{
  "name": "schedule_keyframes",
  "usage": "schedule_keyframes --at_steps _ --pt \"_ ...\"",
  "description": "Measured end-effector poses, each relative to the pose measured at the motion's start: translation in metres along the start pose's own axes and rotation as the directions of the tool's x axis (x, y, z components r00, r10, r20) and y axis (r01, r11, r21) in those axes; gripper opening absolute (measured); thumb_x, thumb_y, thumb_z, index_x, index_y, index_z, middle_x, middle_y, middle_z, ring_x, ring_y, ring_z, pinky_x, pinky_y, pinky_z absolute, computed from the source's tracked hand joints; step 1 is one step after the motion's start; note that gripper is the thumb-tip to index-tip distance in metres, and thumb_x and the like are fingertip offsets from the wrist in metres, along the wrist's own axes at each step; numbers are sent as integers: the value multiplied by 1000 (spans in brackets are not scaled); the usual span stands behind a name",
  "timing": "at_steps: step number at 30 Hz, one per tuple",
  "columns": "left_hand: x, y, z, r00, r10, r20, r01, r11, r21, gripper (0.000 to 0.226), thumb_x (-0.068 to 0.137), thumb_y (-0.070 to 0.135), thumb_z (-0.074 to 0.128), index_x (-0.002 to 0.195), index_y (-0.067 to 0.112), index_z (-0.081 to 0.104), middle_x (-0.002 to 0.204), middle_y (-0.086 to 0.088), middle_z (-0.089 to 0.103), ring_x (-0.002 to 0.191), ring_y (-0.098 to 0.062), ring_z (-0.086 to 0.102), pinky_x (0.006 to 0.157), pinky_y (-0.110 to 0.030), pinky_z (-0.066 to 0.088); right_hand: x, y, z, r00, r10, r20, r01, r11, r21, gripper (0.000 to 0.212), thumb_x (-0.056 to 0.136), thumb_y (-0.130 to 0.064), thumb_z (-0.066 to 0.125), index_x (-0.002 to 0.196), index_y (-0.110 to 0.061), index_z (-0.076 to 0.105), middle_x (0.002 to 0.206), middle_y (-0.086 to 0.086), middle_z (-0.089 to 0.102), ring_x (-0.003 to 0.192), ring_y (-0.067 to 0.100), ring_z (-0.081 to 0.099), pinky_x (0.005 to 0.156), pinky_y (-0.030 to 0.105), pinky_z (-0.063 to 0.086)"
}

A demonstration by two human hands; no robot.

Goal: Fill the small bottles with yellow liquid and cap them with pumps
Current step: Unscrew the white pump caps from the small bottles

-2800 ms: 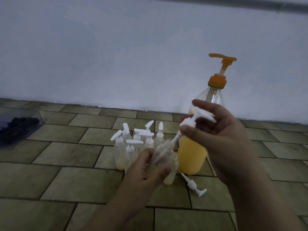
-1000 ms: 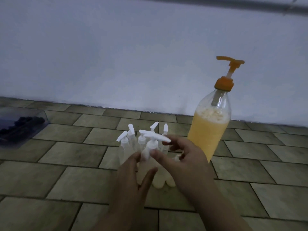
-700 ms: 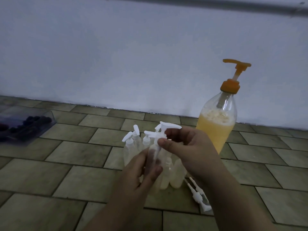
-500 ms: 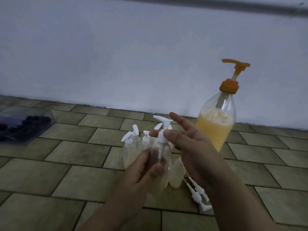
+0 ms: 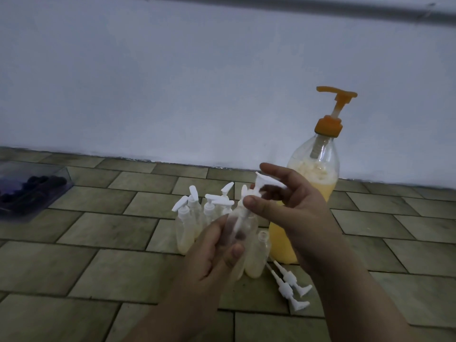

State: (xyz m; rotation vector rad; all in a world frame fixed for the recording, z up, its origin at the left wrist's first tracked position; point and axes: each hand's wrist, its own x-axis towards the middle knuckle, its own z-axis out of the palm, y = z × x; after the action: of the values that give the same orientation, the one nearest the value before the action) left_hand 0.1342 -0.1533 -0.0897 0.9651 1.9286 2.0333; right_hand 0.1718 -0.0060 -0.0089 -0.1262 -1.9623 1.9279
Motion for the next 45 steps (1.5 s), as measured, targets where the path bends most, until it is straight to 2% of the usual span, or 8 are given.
schedule_keyframes --at_steps 5,11,20,28,31,34,40,45 --pt "1 -3 -5 999 -19 -29 19 1000 8 57 77 50 56 129 29 49 126 15 59 121 -2 52 94 -19 45 -3 1 -2 998 -9 55 11 999 -43 68 58 -24 87 119 -29 59 87 2 72 95 18 68 93 46 48" --pt "-1 -7 0 1000 -27 -6 28 994 103 56 77 56 57 129 37 47 125 12 58 120 -7 53 97 -36 46 -3 -8 2 994 -99 38 105 976 -192 44 66 -16 77 107 -26 64 87 -2 73 82 9 69 75 28 57" --pt "1 -17 -12 997 -24 -74 38 982 186 39 72 63 59 108 48 51 105 12 65 96 -7 63 72 -25 49 -1 -36 -43 946 -265 -186 220 948 -232 25 66 -25 67 90 -29 65 84 -15 71 77 -3 67 60 5 48" --pt "-2 -54 -19 970 -173 -170 202 964 174 46 70 65 60 109 44 49 109 12 65 105 -9 61 85 -38 54 -31 23 -119 843 -225 -490 143 970 -199 47 53 -53 81 92 -31 69 90 -8 72 89 10 69 83 26 54" --pt "-4 -62 -18 954 -217 -206 257 947 193 40 75 56 64 109 44 46 109 16 63 105 -2 59 85 -34 53 -50 56 -113 786 -163 -596 63 981 -186 11 72 -27 75 81 -26 69 79 -13 73 73 1 68 67 13 54" --pt "-3 -71 -18 940 -256 -224 308 920 240 40 81 39 67 112 41 41 113 17 58 105 -5 57 83 -32 53 -58 90 -107 736 -141 -662 16 981 -191 13 74 -8 74 77 -18 66 66 -21 69 60 -7 63 56 1 46" --pt "-1 -80 -13 941 -260 -218 305 929 209 42 82 23 69 107 41 41 115 15 54 106 -4 54 75 -17 47 -67 150 -90 730 -237 -641 11 942 -335 37 68 1 78 67 -33 64 73 -27 68 67 -5 63 63 5 47" --pt "1 -86 -15 944 -246 -218 294 928 227 49 78 29 72 113 39 40 117 21 52 108 2 51 80 -13 42 -68 167 -79 876 -339 -343 11 725 -688 12 69 -46 59 79 -41 54 78 -16 61 87 -16 52 70 -1 37"
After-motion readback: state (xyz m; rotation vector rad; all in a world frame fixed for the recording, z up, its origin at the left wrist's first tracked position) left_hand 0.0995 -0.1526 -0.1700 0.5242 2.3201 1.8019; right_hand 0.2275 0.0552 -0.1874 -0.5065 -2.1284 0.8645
